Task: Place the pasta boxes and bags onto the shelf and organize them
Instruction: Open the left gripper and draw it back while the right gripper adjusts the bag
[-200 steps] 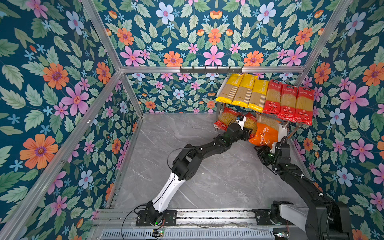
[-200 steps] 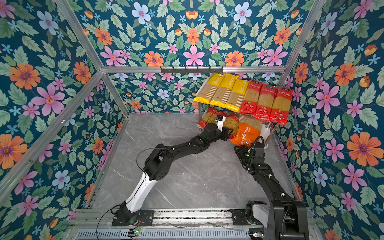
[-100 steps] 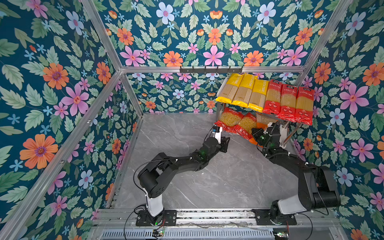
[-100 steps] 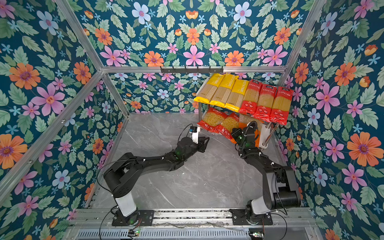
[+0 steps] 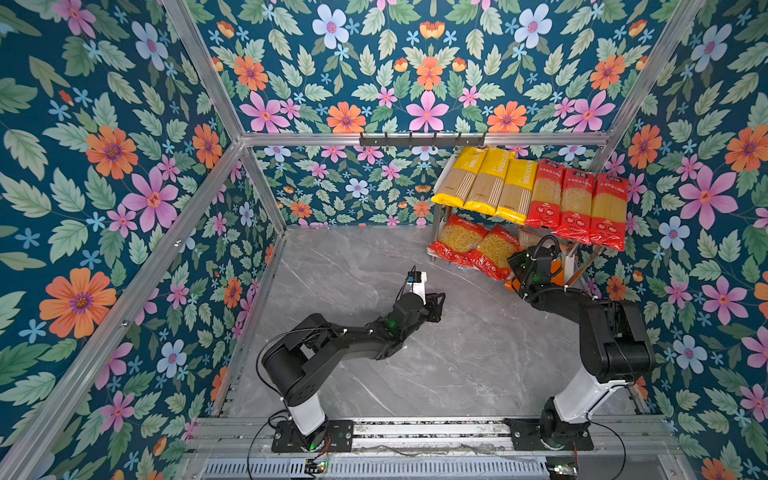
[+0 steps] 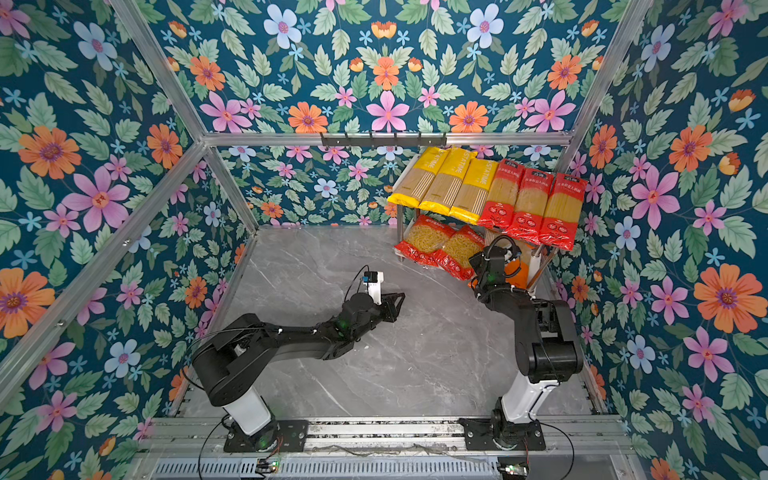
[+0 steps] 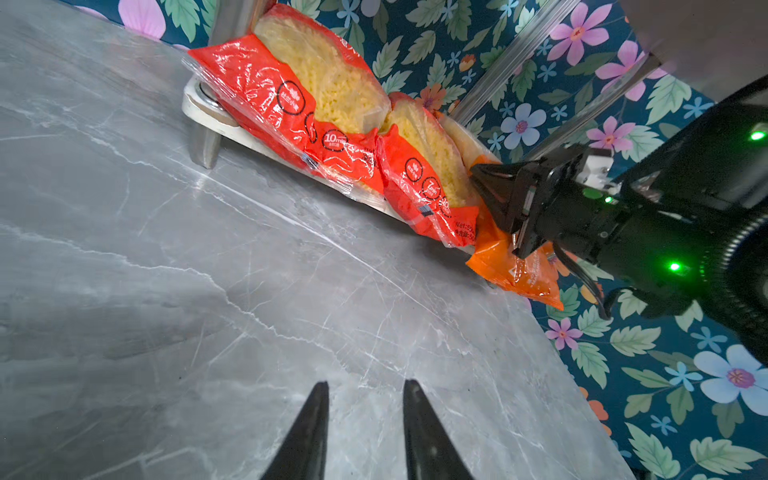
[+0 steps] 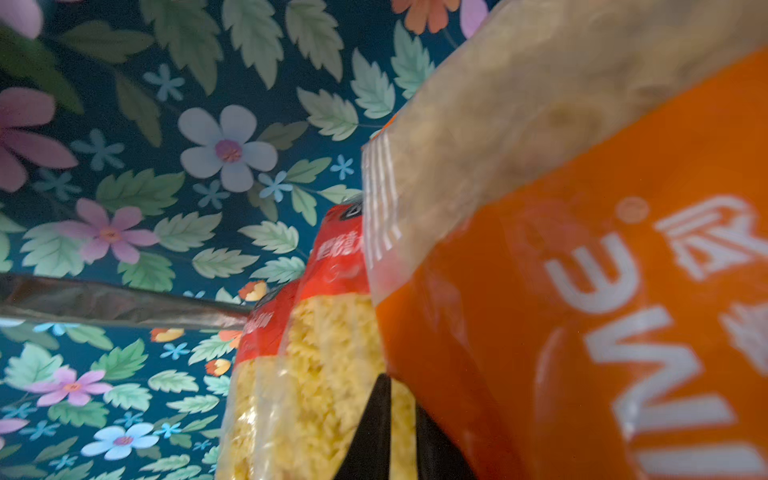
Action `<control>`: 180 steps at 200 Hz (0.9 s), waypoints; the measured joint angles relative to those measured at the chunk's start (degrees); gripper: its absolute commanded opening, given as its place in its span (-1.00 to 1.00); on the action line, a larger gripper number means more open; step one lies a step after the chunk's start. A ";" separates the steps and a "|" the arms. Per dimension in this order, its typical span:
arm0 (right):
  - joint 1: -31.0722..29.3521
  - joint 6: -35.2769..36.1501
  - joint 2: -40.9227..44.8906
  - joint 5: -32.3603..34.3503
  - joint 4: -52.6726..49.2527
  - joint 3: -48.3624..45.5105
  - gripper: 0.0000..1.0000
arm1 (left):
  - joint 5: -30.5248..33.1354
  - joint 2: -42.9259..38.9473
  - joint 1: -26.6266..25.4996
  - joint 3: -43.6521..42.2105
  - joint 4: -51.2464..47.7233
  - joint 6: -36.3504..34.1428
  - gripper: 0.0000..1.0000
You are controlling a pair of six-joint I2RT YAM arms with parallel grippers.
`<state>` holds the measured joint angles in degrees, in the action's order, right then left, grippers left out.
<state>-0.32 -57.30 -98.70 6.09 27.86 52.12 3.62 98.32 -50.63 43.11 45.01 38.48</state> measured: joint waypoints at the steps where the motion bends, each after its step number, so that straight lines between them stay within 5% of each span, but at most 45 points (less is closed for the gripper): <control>1: 0.17 -0.02 0.00 0.00 -0.17 -0.02 -0.69 | 0.00 -0.02 0.00 0.00 0.00 0.00 -0.34; 66: 2.49 0.94 1.27 -9.90 -5.40 2.49 -0.60 | 0.04 -3.58 0.00 -0.92 -1.33 -1.07 -0.40; 142: -0.04 5.60 17.99 -19.08 -14.99 -6.60 -0.49 | 6.01 -24.59 0.00 -10.56 -10.05 -11.89 -0.36; 180: -2.38 15.78 32.33 -18.03 -27.43 -8.81 -0.35 | 16.57 -38.16 0.00 -13.00 -18.64 -21.03 0.08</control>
<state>-2.70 -41.52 -66.37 -11.94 0.43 43.31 20.18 60.16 -50.63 30.11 26.37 17.45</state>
